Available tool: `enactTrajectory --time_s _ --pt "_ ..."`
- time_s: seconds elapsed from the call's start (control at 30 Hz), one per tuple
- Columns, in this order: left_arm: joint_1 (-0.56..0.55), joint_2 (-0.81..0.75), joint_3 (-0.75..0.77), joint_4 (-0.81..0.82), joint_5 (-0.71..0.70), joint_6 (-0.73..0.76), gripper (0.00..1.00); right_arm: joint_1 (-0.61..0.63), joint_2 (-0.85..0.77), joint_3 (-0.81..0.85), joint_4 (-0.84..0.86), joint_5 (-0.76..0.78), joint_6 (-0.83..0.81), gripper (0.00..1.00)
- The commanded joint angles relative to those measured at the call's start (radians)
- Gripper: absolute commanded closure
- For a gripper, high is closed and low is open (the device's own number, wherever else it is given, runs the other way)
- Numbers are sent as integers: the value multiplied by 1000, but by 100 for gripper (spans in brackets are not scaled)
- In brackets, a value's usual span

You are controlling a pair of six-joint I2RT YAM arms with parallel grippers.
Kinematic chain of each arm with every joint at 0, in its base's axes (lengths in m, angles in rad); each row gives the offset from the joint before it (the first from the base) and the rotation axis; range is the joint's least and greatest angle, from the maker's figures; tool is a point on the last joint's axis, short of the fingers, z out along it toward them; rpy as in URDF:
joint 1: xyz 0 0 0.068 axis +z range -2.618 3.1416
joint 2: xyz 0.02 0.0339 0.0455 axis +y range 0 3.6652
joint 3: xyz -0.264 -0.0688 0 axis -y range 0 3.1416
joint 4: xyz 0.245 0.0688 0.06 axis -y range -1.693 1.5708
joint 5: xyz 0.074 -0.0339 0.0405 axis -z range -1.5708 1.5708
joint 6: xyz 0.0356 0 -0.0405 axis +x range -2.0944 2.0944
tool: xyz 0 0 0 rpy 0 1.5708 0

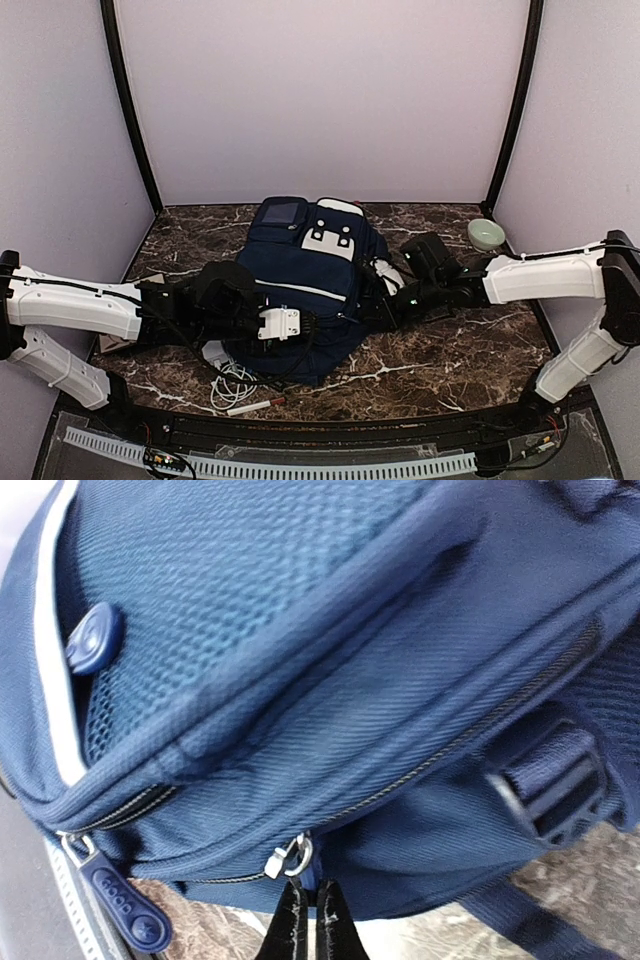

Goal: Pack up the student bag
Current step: Pick up the second largest pocket of the bag from the student bag.

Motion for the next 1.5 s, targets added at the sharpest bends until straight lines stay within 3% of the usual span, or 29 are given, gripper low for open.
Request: enactTrajectory --time_s 0.0,0.3,0.47,0.57,0.63,0.93,1.13,1.3,1.47 --pt "-9 -57 21 -30 16 1 100 -42 -25 56 -99 271 -19 100" --pt "-11 -68 15 -35 17 10 100 -105 -13 100 -173 363 -56 100" --pt "-11 -62 14 -35 8 11 100 -94 -40 28 -13 -95 -113 100" --pt "-11 -60 13 -36 5 14 100 -81 -37 11 11 -160 -121 100" --pt "-11 -60 16 -35 8 16 100 -79 -18 3 31 -187 -110 93" --pt "-11 -64 16 -39 -1 16 100 -75 70 25 76 -125 -83 81" --pt "-11 -62 14 -38 -1 16 100 -75 63 30 65 -98 -93 65" --pt "-11 -56 15 -34 -2 20 100 -74 59 45 64 -61 -105 66" --pt "-11 -55 17 -36 -6 18 100 -58 118 104 46 -74 -118 72"
